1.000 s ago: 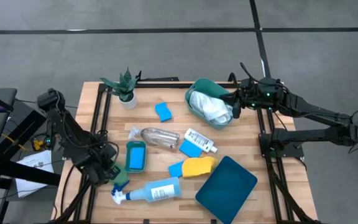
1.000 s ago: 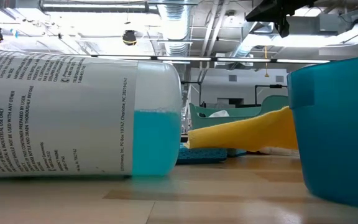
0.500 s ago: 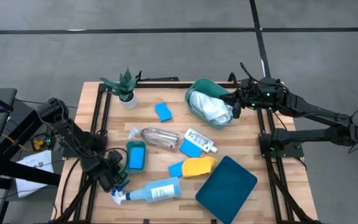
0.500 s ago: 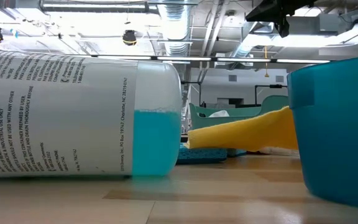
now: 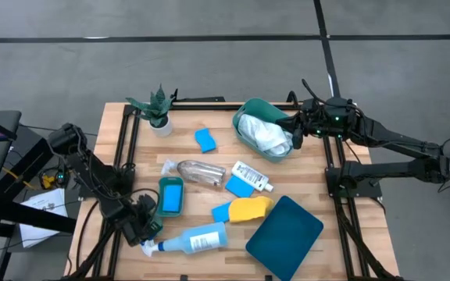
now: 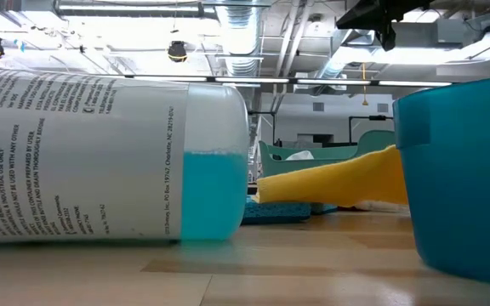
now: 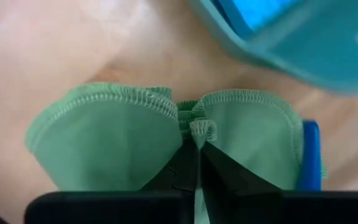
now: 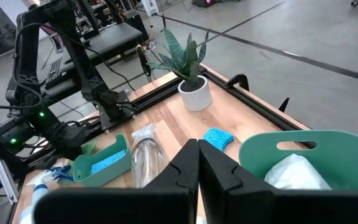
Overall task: Pick & Place Kitchen Items
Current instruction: Put the green towel into the big green bin
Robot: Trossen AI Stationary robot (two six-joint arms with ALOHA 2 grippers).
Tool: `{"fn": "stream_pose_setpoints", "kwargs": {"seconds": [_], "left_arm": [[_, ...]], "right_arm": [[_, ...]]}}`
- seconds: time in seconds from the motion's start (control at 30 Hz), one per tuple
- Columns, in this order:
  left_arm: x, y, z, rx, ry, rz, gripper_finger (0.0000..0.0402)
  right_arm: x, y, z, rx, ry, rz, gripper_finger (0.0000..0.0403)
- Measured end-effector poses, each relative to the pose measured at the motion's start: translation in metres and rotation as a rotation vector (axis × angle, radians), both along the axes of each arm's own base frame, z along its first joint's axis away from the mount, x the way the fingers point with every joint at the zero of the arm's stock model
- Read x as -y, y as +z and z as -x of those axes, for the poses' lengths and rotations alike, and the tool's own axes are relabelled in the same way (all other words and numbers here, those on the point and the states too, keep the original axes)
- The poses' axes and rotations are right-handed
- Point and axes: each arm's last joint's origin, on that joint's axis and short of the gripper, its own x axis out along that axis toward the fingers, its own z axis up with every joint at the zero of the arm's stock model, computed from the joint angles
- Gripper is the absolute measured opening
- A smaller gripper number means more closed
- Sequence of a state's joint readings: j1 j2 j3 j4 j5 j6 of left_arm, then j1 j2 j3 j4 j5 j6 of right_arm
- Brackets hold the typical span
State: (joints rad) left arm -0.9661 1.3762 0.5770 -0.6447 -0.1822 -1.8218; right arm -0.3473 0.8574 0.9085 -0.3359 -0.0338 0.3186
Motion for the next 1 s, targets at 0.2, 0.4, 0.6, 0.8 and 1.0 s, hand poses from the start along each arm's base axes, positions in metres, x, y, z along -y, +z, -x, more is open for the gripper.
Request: {"fn": "stream_pose_setpoints", "kwargs": {"seconds": [0.2,0.4,0.6,0.8,1.0], "left_arm": [[0.008,0.000,0.004,0.024,-0.057,0.027,0.0067],[0.004,-0.008,0.007,0.049,-0.061,0.048,0.0156],[-0.001,-0.010,0.006,0.031,-0.040,0.038,0.0204],[-0.004,-0.011,0.007,-0.003,-0.051,0.014,0.0170],[-0.009,-0.011,0.006,-0.046,-0.031,-0.003,0.0085]], "right_arm": [[0.000,0.000,0.000,-0.002,0.002,0.005,0.0000],[0.000,0.000,0.000,-0.004,0.005,0.014,0.0000],[0.000,0.000,0.000,-0.004,0.007,0.013,0.0000],[0.000,0.000,0.000,-0.003,0.007,0.013,0.0000],[0.000,0.000,0.000,-0.005,0.008,0.017,0.0000]]}}
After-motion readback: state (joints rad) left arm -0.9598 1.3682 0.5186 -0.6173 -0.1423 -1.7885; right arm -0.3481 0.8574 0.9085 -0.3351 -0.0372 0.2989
